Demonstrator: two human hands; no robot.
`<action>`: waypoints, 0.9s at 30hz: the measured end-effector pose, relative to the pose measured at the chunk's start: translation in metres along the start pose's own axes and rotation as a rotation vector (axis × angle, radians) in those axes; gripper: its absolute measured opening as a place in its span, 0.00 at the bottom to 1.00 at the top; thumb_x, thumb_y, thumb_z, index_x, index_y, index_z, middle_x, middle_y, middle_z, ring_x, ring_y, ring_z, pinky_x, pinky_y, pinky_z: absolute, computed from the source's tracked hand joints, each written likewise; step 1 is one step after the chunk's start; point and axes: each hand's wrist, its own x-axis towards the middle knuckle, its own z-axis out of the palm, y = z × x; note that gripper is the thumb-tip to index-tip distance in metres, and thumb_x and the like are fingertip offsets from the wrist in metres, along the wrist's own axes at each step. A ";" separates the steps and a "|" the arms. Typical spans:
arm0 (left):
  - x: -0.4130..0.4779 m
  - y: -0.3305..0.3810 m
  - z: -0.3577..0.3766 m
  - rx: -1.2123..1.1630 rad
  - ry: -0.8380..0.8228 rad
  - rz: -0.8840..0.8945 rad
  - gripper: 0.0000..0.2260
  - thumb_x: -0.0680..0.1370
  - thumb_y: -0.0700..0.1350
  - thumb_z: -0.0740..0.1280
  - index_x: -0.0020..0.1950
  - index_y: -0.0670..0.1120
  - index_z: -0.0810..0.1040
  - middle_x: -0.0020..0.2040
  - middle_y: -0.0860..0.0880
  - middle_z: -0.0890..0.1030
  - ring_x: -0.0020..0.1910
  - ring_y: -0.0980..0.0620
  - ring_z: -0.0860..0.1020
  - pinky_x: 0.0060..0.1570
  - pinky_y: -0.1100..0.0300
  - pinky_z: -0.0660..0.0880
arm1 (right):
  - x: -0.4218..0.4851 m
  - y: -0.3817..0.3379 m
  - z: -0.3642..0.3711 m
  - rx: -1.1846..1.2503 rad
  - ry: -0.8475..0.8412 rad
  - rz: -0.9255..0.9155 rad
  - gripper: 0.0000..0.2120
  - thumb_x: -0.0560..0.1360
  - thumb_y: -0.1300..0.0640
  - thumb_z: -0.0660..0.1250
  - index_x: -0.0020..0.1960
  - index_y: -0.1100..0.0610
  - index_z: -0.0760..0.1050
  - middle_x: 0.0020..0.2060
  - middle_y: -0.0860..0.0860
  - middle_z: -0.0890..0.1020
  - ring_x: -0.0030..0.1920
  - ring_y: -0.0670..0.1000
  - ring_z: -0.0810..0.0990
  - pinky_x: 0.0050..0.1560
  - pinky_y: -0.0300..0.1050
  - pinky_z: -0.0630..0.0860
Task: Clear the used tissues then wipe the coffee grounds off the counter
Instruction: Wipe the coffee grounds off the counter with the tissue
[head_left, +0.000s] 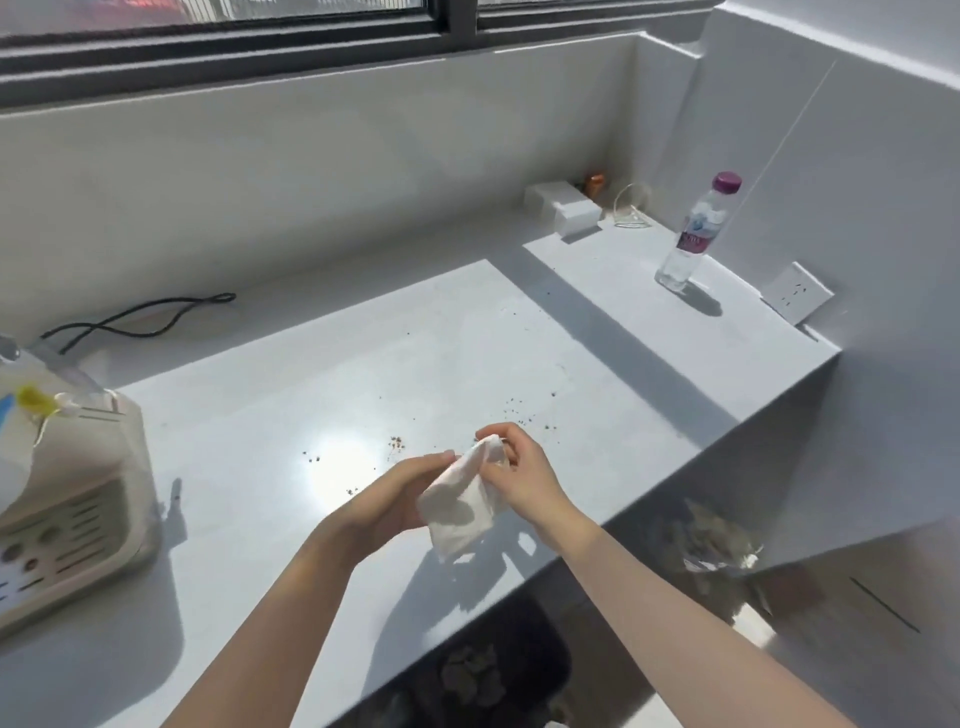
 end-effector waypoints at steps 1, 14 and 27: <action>0.004 0.000 0.004 -0.030 0.036 -0.007 0.19 0.76 0.56 0.63 0.61 0.47 0.79 0.57 0.46 0.82 0.55 0.47 0.80 0.53 0.56 0.77 | 0.003 0.000 -0.004 -0.008 -0.031 -0.022 0.14 0.73 0.66 0.62 0.55 0.51 0.74 0.48 0.50 0.80 0.45 0.42 0.78 0.41 0.33 0.75; 0.057 -0.032 0.066 -0.304 0.622 0.051 0.15 0.76 0.37 0.58 0.56 0.51 0.79 0.48 0.52 0.86 0.46 0.53 0.84 0.38 0.62 0.78 | 0.038 0.051 -0.076 -0.503 0.166 -0.219 0.14 0.76 0.47 0.61 0.61 0.43 0.71 0.60 0.39 0.74 0.65 0.42 0.67 0.63 0.41 0.65; 0.037 -0.037 0.039 -0.048 1.037 0.256 0.25 0.78 0.33 0.54 0.66 0.56 0.76 0.64 0.59 0.77 0.64 0.60 0.74 0.64 0.59 0.71 | 0.072 0.121 -0.134 -1.271 0.276 0.006 0.29 0.81 0.46 0.42 0.79 0.55 0.44 0.79 0.51 0.48 0.78 0.53 0.45 0.75 0.60 0.46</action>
